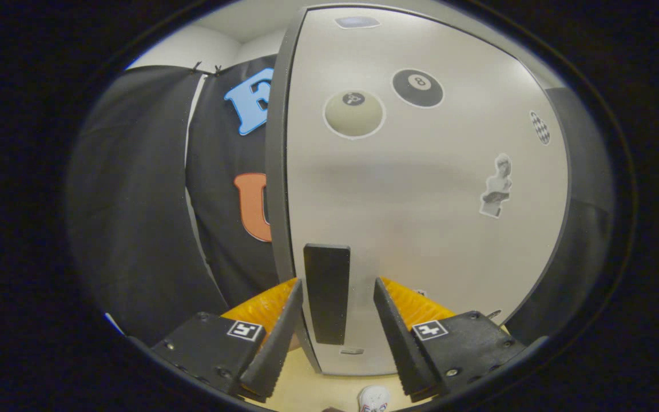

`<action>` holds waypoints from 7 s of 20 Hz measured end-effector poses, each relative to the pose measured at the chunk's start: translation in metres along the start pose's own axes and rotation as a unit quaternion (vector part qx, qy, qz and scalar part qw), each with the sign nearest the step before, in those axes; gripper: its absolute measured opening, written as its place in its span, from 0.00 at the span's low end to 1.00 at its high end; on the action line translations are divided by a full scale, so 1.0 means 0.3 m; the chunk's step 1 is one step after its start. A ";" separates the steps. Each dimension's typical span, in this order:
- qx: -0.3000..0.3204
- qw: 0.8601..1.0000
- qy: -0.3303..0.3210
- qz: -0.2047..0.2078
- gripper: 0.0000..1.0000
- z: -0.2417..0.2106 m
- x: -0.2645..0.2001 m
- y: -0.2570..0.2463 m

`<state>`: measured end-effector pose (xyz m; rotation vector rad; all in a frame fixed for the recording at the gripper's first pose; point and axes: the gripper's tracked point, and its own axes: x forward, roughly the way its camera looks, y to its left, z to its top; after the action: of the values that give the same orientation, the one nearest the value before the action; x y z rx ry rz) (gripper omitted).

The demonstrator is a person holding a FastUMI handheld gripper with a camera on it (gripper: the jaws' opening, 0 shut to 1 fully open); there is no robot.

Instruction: Open the shoe cabinet door, grab the shoes and put them into the shoe cabinet, then close the shoe cabinet door.

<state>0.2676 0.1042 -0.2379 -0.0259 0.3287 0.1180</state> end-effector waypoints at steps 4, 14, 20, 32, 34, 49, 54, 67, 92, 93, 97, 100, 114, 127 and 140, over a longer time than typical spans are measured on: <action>-0.007 1.000 -0.010 0.007 0.39 0.008 0.003 0.043; -0.017 0.999 -0.015 0.050 0.31 -0.007 -0.061 0.049; -0.015 0.997 -0.011 0.071 0.31 -0.028 -0.192 0.046; 0.001 0.996 0.005 0.088 0.30 -0.077 -0.409 -0.056; 0.003 0.995 0.006 0.099 0.29 -0.080 -0.433 -0.080; -0.007 0.992 0.003 0.129 0.27 -0.115 -0.611 -0.313; -0.016 0.996 -0.020 0.090 0.24 -0.129 -0.656 -0.450; 0.008 0.999 -0.035 0.022 0.04 -0.151 -0.675 -0.776; 0.024 0.993 -0.077 -0.081 0.19 -0.243 -0.876 -0.453; 0.018 0.994 -0.077 -0.072 0.28 -0.257 -0.870 -0.404; 0.005 0.998 -0.036 -0.043 0.58 -0.363 -0.811 -0.238; -0.001 1.000 0.004 -0.026 0.80 -0.476 -0.731 -0.140; 0.000 0.958 0.287 -0.007 0.94 -1.320 -0.068 0.005; 0.111 0.923 0.369 0.000 0.65 -1.596 0.198 -0.016; 0.083 0.939 0.334 0.019 0.04 -1.556 0.165 -0.041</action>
<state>0.1659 0.0768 -0.6956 0.1104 1.0188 0.1181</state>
